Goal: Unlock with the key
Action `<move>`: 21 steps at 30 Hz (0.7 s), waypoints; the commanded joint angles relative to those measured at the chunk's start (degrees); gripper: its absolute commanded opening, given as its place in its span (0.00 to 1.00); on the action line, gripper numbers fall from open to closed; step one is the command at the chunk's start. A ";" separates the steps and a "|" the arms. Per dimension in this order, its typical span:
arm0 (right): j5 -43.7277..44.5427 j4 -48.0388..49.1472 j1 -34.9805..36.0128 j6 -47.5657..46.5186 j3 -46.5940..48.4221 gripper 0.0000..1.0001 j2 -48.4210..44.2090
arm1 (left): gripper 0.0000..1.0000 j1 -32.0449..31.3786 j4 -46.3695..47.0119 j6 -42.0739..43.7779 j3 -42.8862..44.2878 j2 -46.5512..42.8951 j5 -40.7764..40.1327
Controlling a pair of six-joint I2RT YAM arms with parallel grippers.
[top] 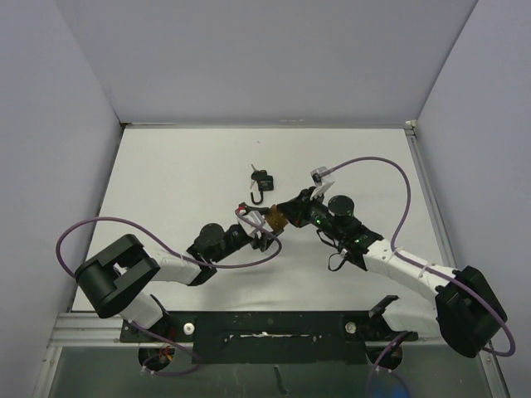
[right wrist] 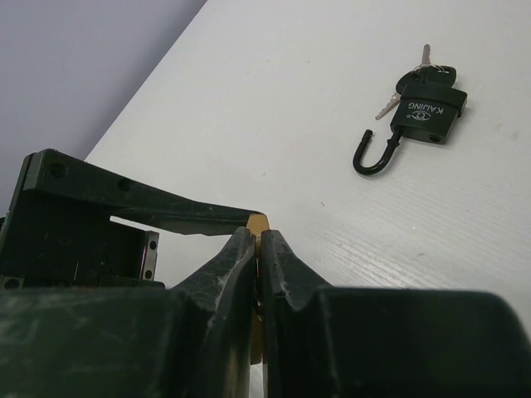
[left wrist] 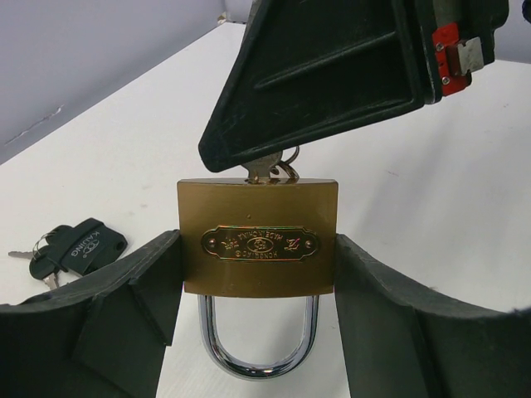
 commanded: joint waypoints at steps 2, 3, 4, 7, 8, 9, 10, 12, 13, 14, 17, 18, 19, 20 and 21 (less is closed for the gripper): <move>-3.15 -3.38 0.63 1.36 -1.20 0.00 2.54 | 0.00 0.37 16.07 -0.86 6.55 -2.57 -5.09; -3.28 -3.50 0.65 1.45 -1.02 0.00 2.91 | 0.00 0.37 15.77 -0.45 6.63 -2.19 -5.26; -3.40 -3.74 0.64 1.54 -0.68 0.00 3.39 | 0.00 0.39 15.59 -0.31 6.73 -1.88 -5.49; -3.23 -4.38 0.64 2.12 -0.18 0.00 4.66 | 0.00 0.33 15.41 -0.13 6.90 -0.61 -6.38; -2.98 -4.48 0.62 2.58 -0.15 0.00 5.12 | 0.00 0.29 15.26 -0.17 6.96 -0.22 -6.98; -2.90 -4.48 0.49 2.98 0.04 0.00 5.60 | 0.00 0.28 15.21 -0.27 7.05 0.07 -7.63; -2.85 -4.64 0.41 3.36 0.22 0.00 6.08 | 0.00 0.24 15.20 -0.33 7.06 0.40 -8.34; -2.31 -5.37 0.39 4.23 1.02 0.00 7.25 | 0.00 0.06 14.88 -1.20 7.45 1.25 -11.60; -2.02 -5.86 0.42 4.65 1.49 0.00 7.87 | 0.00 0.02 14.82 -1.52 7.57 1.63 -12.89; -1.87 -6.38 0.34 4.89 2.00 0.00 8.60 | 0.00 0.02 14.89 -1.59 7.62 2.04 -13.54; -0.90 -7.89 0.29 6.13 3.44 0.00 10.39 | 0.00 0.02 15.36 -0.84 7.86 3.44 -13.98; -0.62 -8.31 0.30 6.54 3.86 0.00 11.13 | 0.00 -0.03 15.50 -0.93 7.96 3.94 -14.50; -0.24 -8.83 0.30 7.02 4.34 0.00 11.55 | 0.00 -0.07 15.55 -0.87 8.12 4.45 -14.98; 0.01 -9.50 0.29 7.48 4.94 0.00 12.32 | 0.00 -0.19 15.48 -0.57 8.33 4.87 -15.46; 0.16 -10.10 0.29 7.78 5.52 0.00 12.82 | 0.00 -0.40 15.39 -0.15 8.55 5.24 -16.31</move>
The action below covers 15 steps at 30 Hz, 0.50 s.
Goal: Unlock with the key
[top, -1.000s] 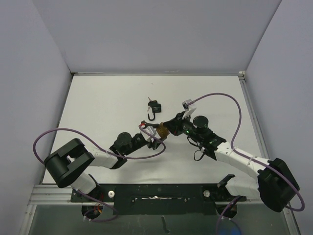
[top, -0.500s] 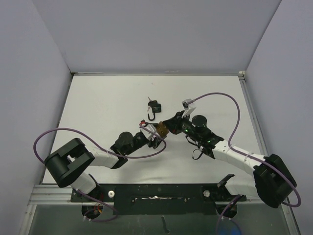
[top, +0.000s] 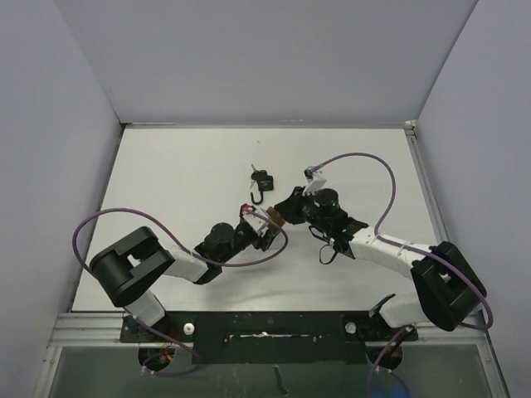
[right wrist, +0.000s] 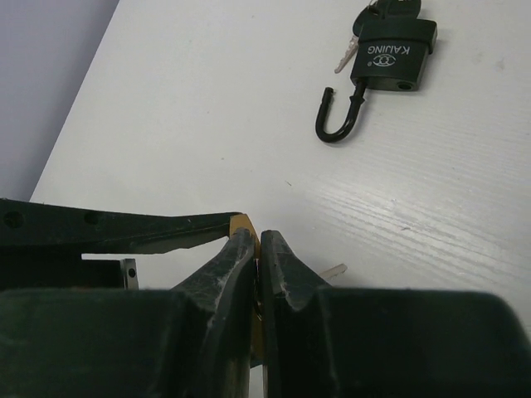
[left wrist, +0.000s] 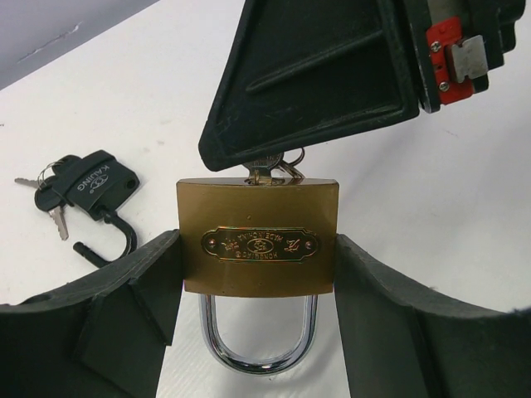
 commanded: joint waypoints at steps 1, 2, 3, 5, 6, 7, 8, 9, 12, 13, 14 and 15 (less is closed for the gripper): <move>-2.15 -8.84 1.09 3.02 2.40 0.00 3.00 | 0.00 0.25 18.15 0.73 7.13 -0.16 -9.11; -2.06 -9.39 1.06 3.24 2.91 0.00 3.50 | 0.00 0.03 17.77 0.88 7.48 0.08 -10.15; -1.73 -10.10 1.10 3.63 3.47 0.00 3.95 | 0.00 -0.17 17.01 0.94 7.84 0.27 -11.29; -1.20 -11.51 1.09 4.20 4.59 0.00 4.79 | 0.00 -0.59 16.22 1.50 8.38 0.63 -12.74; -0.92 -12.22 1.19 4.48 5.15 0.00 5.25 | 0.00 -0.77 15.96 1.85 8.64 0.90 -13.36; -0.60 -12.84 1.14 4.61 5.86 0.00 5.58 | 0.00 -1.02 15.83 2.14 8.79 1.24 -14.01; -0.49 -13.27 1.14 4.70 6.42 0.00 6.10 | 0.00 -1.09 15.66 2.38 9.00 1.55 -14.65; -0.46 -13.74 1.15 4.84 6.99 0.00 6.70 | 0.00 -1.29 15.49 2.48 9.28 1.81 -15.49; -0.69 -14.88 1.24 5.25 8.47 0.00 8.48 | 0.00 -1.97 14.83 2.68 10.31 2.70 -18.00; -0.70 -15.03 1.31 5.59 8.75 0.00 9.00 | 0.00 -2.22 14.62 3.04 10.58 2.90 -18.18; -0.70 -15.05 1.35 5.78 8.95 0.00 9.42 | 0.00 -2.51 14.35 3.53 10.88 3.06 -18.54; -0.70 -15.04 1.32 6.02 9.07 0.00 9.83 | 0.00 -2.77 14.06 4.06 11.19 3.30 -18.99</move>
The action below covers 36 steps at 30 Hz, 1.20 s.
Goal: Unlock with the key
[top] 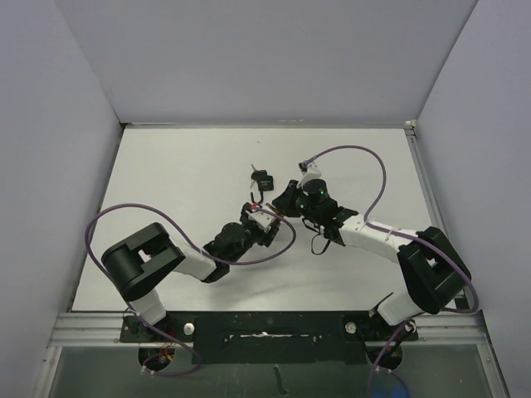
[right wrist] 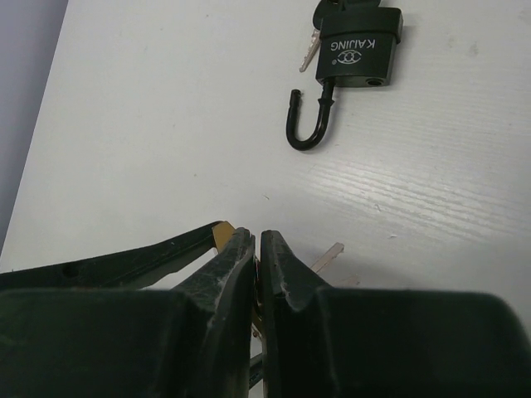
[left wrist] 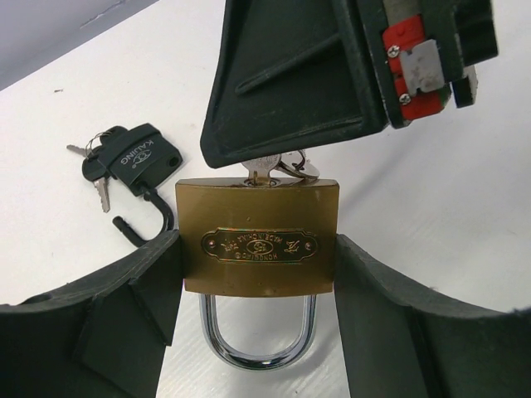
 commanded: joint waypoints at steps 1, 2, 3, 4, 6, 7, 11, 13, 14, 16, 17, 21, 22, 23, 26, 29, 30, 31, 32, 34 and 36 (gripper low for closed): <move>-4.47 -7.45 1.47 2.60 0.78 0.00 2.47 | 0.00 -0.64 15.64 2.80 7.83 -1.01 -7.40; -4.33 -7.60 1.51 2.83 0.96 0.00 2.60 | 0.00 -0.98 15.48 3.09 8.09 -0.76 -7.92; -3.99 -7.95 1.53 3.05 1.20 0.00 2.92 | 0.00 -1.25 15.33 3.30 8.35 -0.53 -8.50; -3.77 -8.56 1.52 3.23 1.46 0.00 3.10 | 0.00 -1.45 14.86 3.64 8.68 -0.39 -8.86; -3.25 -9.57 1.51 3.58 2.07 0.00 3.58 | 0.00 -1.98 13.77 4.49 9.40 -0.23 -9.86; -3.06 -10.09 1.48 3.84 2.34 0.00 3.85 | 0.00 -2.28 13.29 4.88 9.81 -0.12 -10.33; -2.80 -10.96 1.58 4.40 3.12 0.00 4.66 | 0.00 -3.00 11.84 5.41 10.84 0.17 -11.84; -2.90 -10.88 1.61 4.49 3.29 0.00 4.78 | 0.00 -3.10 11.47 5.36 10.98 0.13 -11.89; -2.90 -10.80 1.58 4.52 3.22 0.00 4.69 | 0.00 -3.12 11.25 5.30 10.99 0.02 -11.92; -2.97 -10.43 1.61 4.58 3.01 0.00 4.25 | 0.00 -3.10 10.33 4.91 11.11 -0.36 -12.18; -2.99 -10.17 1.52 4.58 2.85 0.00 3.99 | 0.00 -3.10 9.75 4.55 11.15 -0.62 -12.34; -4.40 -7.49 -0.08 4.68 1.78 0.17 1.76 | 0.00 -3.10 6.37 3.06 11.61 -1.43 -12.87; -5.71 -6.27 -1.19 4.61 1.46 0.24 1.17 | 0.00 -3.10 4.42 2.22 12.06 -1.72 -13.20; -6.28 -5.74 -2.25 4.40 1.46 0.31 0.51 | 0.00 -3.12 2.50 1.30 12.55 -1.88 -13.60; -8.14 -4.87 -5.66 3.24 1.29 0.51 -2.18 | 0.00 -3.10 -1.09 -0.74 13.14 -2.12 -14.32; -7.71 -4.31 -8.48 1.97 0.45 0.73 -5.69 | 0.00 -3.10 -3.03 -1.75 13.33 -2.26 -14.67; -7.21 -5.00 -9.30 1.61 0.33 0.77 -6.74 | 0.00 -3.10 -3.80 -1.90 13.48 -2.43 -14.88; -6.86 -5.78 -10.35 1.41 0.09 0.79 -7.86 | 0.00 -3.16 -4.64 -2.18 13.72 -2.72 -15.14; -6.17 -6.57 -11.40 1.24 -0.32 0.82 -9.01 | 0.00 -3.11 -5.80 -2.40 13.93 -3.06 -15.57; -4.88 -8.54 -13.28 0.73 -1.44 0.88 -11.88 | 0.00 -3.14 -8.21 -2.97 14.47 -4.19 -16.73; -3.28 -11.70 -14.57 -0.12 -2.39 0.95 -14.03 | 0.00 -3.02 -11.48 -4.18 15.29 -5.68 -17.93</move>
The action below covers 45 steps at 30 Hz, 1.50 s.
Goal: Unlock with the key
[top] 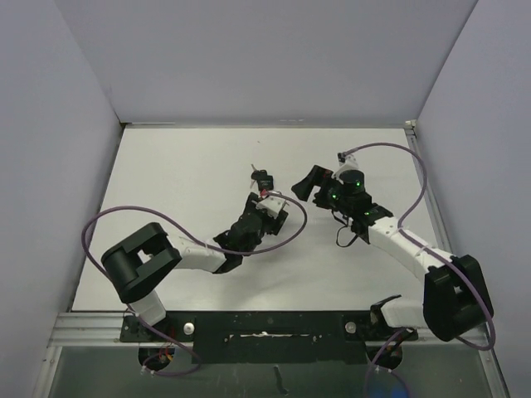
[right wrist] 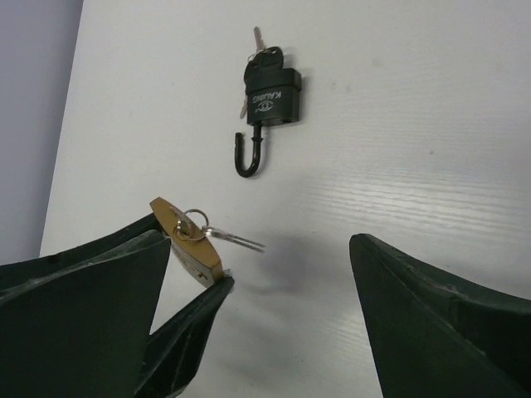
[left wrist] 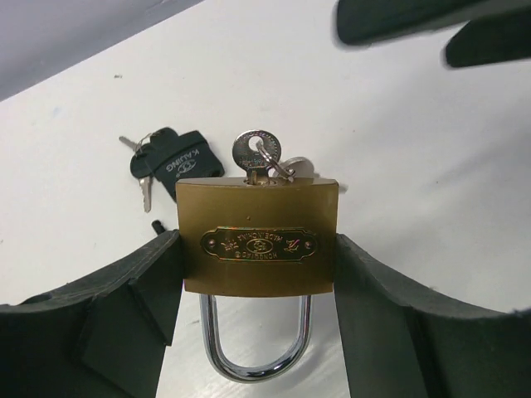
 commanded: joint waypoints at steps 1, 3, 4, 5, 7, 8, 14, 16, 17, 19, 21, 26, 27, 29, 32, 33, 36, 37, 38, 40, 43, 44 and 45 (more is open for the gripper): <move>3.18 -5.47 -2.58 -2.85 -2.02 1.00 -6.18 | 0.00 0.29 -1.96 -3.87 5.44 -7.25 -4.73; 3.92 -7.58 -2.63 -4.09 -3.16 0.98 -7.75 | 0.00 0.99 -9.95 -8.12 8.41 -8.86 -5.82; 4.09 -8.01 -2.62 -4.43 -4.04 0.98 -8.40 | 0.00 1.54 -15.28 -10.68 10.51 -9.45 -5.74; 4.23 -8.07 -2.61 -4.83 -5.14 0.98 -9.14 | 0.00 2.18 -20.50 -13.82 12.57 -9.91 -5.68; 4.02 -7.53 -2.44 -5.98 -7.46 0.98 -10.60 | 0.00 3.67 -30.15 -20.51 16.99 -10.40 -4.14; 3.65 -6.77 -2.17 -6.79 -8.59 0.98 -11.43 | 0.00 4.58 -34.25 -23.51 19.52 -10.57 -1.79; -3.08 1.96 -0.84 -11.66 -14.12 0.98 -14.71 | 0.00 7.28 -47.63 -34.67 27.40 -8.84 5.19; -4.32 5.19 -0.40 -11.43 -15.20 0.98 -15.05 | 0.00 7.18 -49.04 -37.48 28.49 -8.22 5.12; -4.81 6.20 -0.31 -10.91 -15.38 0.98 -14.92 | 0.00 7.17 -49.26 -38.33 28.77 -7.95 5.55; -5.65 7.99 0.11 -10.04 -15.21 0.98 -14.12 | 0.00 7.02 -49.14 -39.61 29.22 -7.27 6.74; -6.07 8.53 0.54 -9.13 -14.08 0.98 -12.54 | 0.00 6.66 -49.24 -40.69 29.75 -6.53 7.62; -5.20 9.57 2.91 -7.62 -11.71 0.98 -7.82 | 0.00 6.12 -48.21 -42.86 30.24 -5.41 9.36; -4.73 10.18 3.49 -7.22 -11.56 0.98 -7.03 | 0.00 6.11 -47.65 -43.18 30.13 -5.48 9.79; -4.27 11.43 4.49 -6.51 -11.44 0.98 -5.57 | 0.00 6.05 -46.97 -43.50 30.08 -5.81 10.29; -3.59 13.21 5.63 -5.91 -11.23 0.98 -3.40 | 0.00 6.03 -46.57 -43.77 29.83 -6.55 11.05; -3.21 13.31 5.80 -5.80 -11.00 0.98 -2.68 | 0.00 5.96 -46.36 -43.98 29.58 -6.89 11.30; -2.57 13.86 5.78 -5.53 -10.84 0.98 -0.66 | 0.00 6.02 -45.64 -44.44 28.63 -8.22 11.97; -2.35 14.10 5.78 -5.37 -11.00 0.98 -0.19 | 0.00 6.03 -45.43 -44.56 28.19 -8.82 12.22; -2.19 14.27 5.67 -5.20 -11.15 0.98 0.16 | 0.00 6.14 -45.09 -45.08 27.66 -9.48 12.50; -1.85 14.29 5.70 -5.16 -11.04 0.98 0.79 | 0.00 6.91 -44.44 -46.91 26.29 -11.03 13.46; -1.94 14.33 5.68 -5.16 -10.97 0.98 1.23 | 0.00 8.20 -42.35 -48.71 23.92 -13.21 15.18; -2.26 14.64 5.72 -5.23 -11.02 0.98 1.07 | 0.00 8.34 -42.05 -48.75 23.52 -13.63 15.07; -2.37 14.92 5.74 -5.36 -11.13 0.98 0.54 | 0.00 8.44 -42.37 -48.58 23.40 -13.94 14.45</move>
